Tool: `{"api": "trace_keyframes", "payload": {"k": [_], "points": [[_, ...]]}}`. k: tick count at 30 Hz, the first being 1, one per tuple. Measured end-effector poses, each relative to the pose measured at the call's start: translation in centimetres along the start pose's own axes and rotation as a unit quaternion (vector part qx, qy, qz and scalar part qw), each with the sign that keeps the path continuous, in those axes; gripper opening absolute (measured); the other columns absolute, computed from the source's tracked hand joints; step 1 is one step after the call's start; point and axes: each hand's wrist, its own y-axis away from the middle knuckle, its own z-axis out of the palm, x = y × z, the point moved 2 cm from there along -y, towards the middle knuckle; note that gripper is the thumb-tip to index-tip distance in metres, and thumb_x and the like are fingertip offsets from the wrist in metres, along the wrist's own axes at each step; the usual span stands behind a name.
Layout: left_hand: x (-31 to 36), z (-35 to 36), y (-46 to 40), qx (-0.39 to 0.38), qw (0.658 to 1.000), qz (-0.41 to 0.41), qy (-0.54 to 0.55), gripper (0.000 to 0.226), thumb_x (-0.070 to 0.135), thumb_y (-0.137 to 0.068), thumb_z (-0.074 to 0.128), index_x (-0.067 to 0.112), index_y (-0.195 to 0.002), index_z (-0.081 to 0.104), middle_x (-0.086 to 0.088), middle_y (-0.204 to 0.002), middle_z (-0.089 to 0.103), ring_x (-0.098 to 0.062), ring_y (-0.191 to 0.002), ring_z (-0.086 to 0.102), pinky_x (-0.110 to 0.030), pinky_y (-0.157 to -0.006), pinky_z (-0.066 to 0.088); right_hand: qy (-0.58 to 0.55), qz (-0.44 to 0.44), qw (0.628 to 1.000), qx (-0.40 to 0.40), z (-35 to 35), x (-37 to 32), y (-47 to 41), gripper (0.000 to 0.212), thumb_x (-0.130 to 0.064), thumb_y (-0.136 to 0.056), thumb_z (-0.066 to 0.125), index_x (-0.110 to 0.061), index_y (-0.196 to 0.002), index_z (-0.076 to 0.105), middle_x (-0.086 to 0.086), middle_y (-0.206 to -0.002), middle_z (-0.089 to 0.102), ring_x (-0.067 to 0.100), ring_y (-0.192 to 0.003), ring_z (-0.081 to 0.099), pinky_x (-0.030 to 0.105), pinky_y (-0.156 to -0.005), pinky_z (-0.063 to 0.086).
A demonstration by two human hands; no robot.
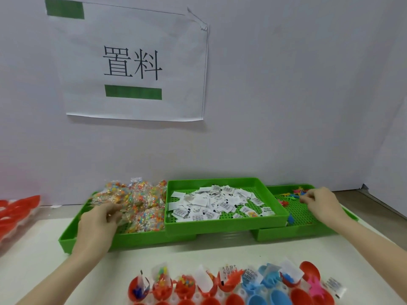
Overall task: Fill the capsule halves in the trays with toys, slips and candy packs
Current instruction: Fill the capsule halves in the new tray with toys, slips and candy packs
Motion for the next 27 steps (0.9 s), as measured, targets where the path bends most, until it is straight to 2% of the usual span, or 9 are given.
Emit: {"api": "trace_keyframes", "payload": {"k": [6,8,10,12,15,18,22,25,27], "points": [[1.3,-0.7,0.8,0.083,0.994,0.049,0.053,0.015,-0.006,-0.083,0.059,0.003,-0.09,0.07,-0.01,-0.086,0.069,-0.024,-0.081,0.06,-0.025,-0.074,0.041,-0.095,-0.106,0.989,0.029,0.0,-6.3,0.8,0.019,0.0,-0.093,0.042,0.0,-0.094,0.061,0.014,-0.096,0.062,0.023,-0.084,0.051,0.03,-0.071,0.036],[1.6,-0.7,1.0,0.079,0.993,0.053,0.065,0.016,-0.006,-0.084,0.058,0.003,-0.091,0.069,-0.009,-0.086,0.069,-0.023,-0.08,0.061,-0.03,-0.076,0.043,-0.109,-0.164,0.98,-0.029,0.6,-9.1,1.8,0.024,-0.007,-0.097,0.036,-0.006,-0.102,0.059,0.0,-0.098,0.056,0.015,-0.092,0.049,0.026,-0.078,0.037],[1.7,-0.8,1.4,0.085,0.993,0.063,0.059,0.014,-0.005,-0.084,0.059,0.003,-0.091,0.068,-0.01,-0.085,0.069,-0.026,-0.078,0.062,-0.034,-0.076,0.045,-0.07,-0.21,0.968,-0.116,1.6,-11.2,2.7,0.025,-0.026,-0.099,0.036,-0.017,-0.095,0.059,-0.013,-0.09,0.053,0.007,-0.085,0.048,0.024,-0.073,0.038],[1.8,-1.3,1.9,0.094,0.991,0.069,0.064,0.013,-0.003,-0.084,0.06,0.005,-0.09,0.068,-0.009,-0.081,0.068,-0.026,-0.074,0.06,-0.023,-0.074,0.044,0.016,-0.212,0.959,-0.188,2.5,-11.9,3.2,0.026,-0.045,-0.091,0.048,-0.022,-0.092,0.057,-0.013,-0.084,0.057,0.009,-0.079,0.052,0.024,-0.067,0.041],[1.9,-2.2,2.8,0.111,0.987,0.055,0.099,0.013,0.001,-0.085,0.06,0.01,-0.089,0.069,-0.004,-0.08,0.066,-0.002,-0.069,0.059,0.002,-0.067,0.035,0.118,-0.175,0.947,-0.241,3.8,-11.6,3.2,0.054,-0.045,-0.081,0.063,-0.009,-0.121,0.059,0.004,-0.114,0.063,0.021,-0.101,0.058,0.03,-0.085,0.046],[2.1,-3.0,3.8,0.131,0.98,0.043,0.142,0.015,0.003,-0.086,0.06,0.016,-0.088,0.068,-0.002,-0.079,0.065,0.018,-0.066,0.055,0.004,-0.064,0.036,0.074,-0.161,0.969,-0.175,4.1,-11.6,3.3,0.033,-0.035,-0.079,0.066,-0.019,-0.107,0.069,-0.004,-0.09,0.059,0.015,-0.085,0.053,0.025,-0.07,0.04],[2.3,-3.7,5.1,0.142,0.967,0.018,0.212,0.024,0.005,-0.085,0.062,0.029,-0.08,0.064,0.0,-0.08,0.067,0.014,-0.064,0.057,0.0,-0.064,0.038,0.076,-0.185,0.973,-0.112,3.9,-11.4,3.4,0.018,-0.036,-0.083,0.062,-0.022,-0.085,0.073,-0.013,-0.054,0.054,0.011,-0.066,0.054,0.023,-0.06,0.037],[2.7,-4.1,5.7,0.14,0.959,0.014,0.248,0.029,0.007,-0.084,0.062,0.034,-0.077,0.063,0.02,-0.072,0.067,0.009,-0.06,0.059,-0.002,-0.061,0.042,0.081,-0.208,0.972,-0.08,3.6,-11.5,3.5,0.026,-0.041,-0.088,0.056,-0.023,-0.07,0.062,-0.013,-0.051,0.049,0.012,-0.061,0.054,0.023,-0.058,0.033],[2.9,-4.3,5.9,0.14,0.951,0.013,0.277,0.028,0.006,-0.084,0.062,0.032,-0.077,0.063,0.018,-0.076,0.067,0.006,-0.058,0.06,-0.005,-0.056,0.047,0.06,-0.213,0.974,-0.054,3.5,-11.4,3.2,0.029,-0.042,-0.087,0.056,-0.025,-0.064,0.056,-0.014,-0.053,0.046,0.014,-0.062,0.052,0.023,-0.059,0.033]]}}
